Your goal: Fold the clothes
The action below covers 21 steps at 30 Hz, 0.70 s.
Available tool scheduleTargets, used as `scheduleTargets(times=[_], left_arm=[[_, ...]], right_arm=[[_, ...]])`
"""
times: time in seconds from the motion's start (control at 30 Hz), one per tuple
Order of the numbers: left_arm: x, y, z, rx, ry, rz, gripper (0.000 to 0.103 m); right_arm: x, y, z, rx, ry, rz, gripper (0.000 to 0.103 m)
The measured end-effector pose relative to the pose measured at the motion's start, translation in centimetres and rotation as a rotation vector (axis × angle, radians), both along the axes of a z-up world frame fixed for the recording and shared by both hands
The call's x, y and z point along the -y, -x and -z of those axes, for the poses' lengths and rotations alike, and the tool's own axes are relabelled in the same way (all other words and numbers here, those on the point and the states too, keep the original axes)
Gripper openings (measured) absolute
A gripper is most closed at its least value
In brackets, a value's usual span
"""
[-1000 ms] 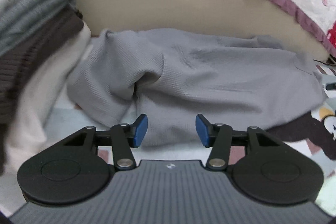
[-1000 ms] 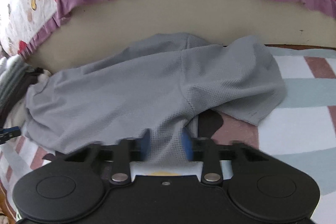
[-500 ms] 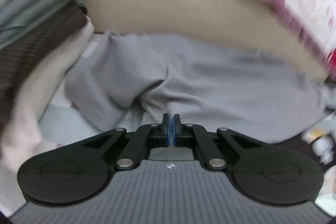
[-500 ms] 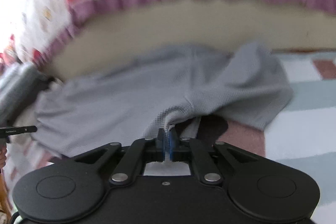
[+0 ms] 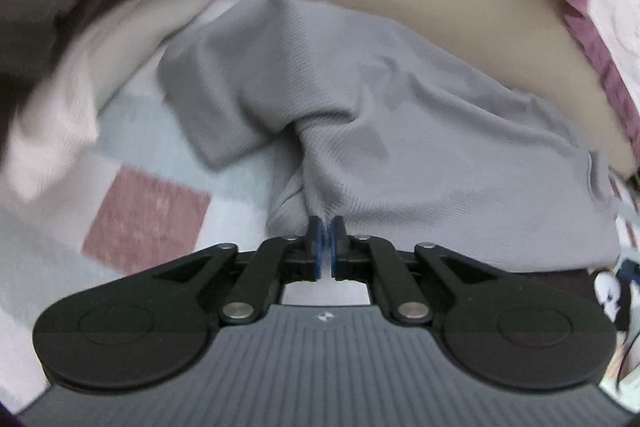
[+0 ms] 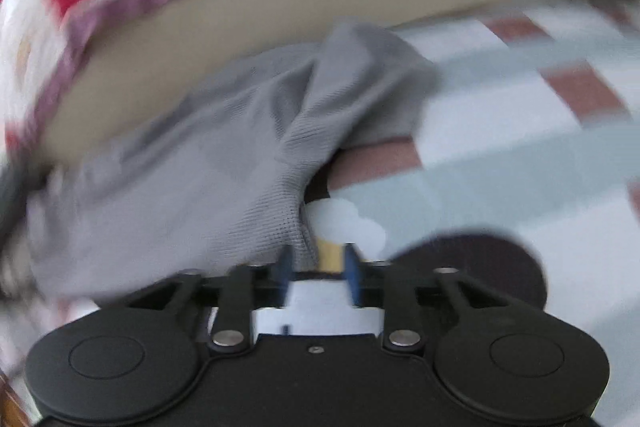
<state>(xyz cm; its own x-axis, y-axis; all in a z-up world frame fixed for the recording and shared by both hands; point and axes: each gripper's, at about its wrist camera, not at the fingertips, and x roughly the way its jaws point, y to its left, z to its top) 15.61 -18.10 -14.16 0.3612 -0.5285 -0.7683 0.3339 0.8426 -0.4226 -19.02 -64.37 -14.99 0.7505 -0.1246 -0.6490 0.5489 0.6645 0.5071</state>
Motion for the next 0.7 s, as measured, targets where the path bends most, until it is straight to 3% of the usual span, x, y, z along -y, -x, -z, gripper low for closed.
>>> scheduleTargets(times=[0.07,0.13,0.17,0.23,0.3,0.43,0.57,0.6,0.67,0.7], left_arm=[[-1.0,-0.2,0.5,-0.095,0.049,-0.056,0.012],[-1.9,-0.4,0.9,-0.189,0.100,-0.111,0.040],[-2.5,-0.1,1.7,-0.272,0.209,-0.117,0.042],[-2.3,0.0,2.7,-0.350,0.298,-0.128,0.042],[-1.3,0.0,2.6,-0.295,0.280,-0.149,0.042],[0.6,0.0,2.2,-0.186,0.243,-0.192,0.043],[2.5,0.0,1.9,-0.076,0.206,-0.235,0.043],[3.0,0.0,1.8,-0.049,0.197,-0.245,0.043],[3.6,0.0,1.9,-0.012,0.206,-0.263,0.049],[3.7,0.0,2.1,-0.003,0.225,-0.271,0.054]], right_arm=[[0.2,1.3,0.8,0.120,-0.177,0.053,0.054],[-0.6,1.0,2.2,0.153,-0.297,0.089,0.057],[-1.1,0.8,2.8,0.163,-0.345,0.105,0.057],[-1.9,0.2,3.5,0.177,-0.403,0.123,0.057],[-2.6,-0.7,3.6,0.186,-0.429,0.136,0.058],[-1.5,-2.5,3.0,0.184,-0.339,0.265,0.058],[-1.4,-4.6,2.5,0.154,-0.277,0.299,0.056],[-1.8,-4.7,2.3,0.142,-0.246,0.299,0.053],[-2.3,-4.6,2.2,0.111,-0.184,0.295,0.020],[-2.3,-4.1,2.3,0.105,-0.163,0.290,0.015]])
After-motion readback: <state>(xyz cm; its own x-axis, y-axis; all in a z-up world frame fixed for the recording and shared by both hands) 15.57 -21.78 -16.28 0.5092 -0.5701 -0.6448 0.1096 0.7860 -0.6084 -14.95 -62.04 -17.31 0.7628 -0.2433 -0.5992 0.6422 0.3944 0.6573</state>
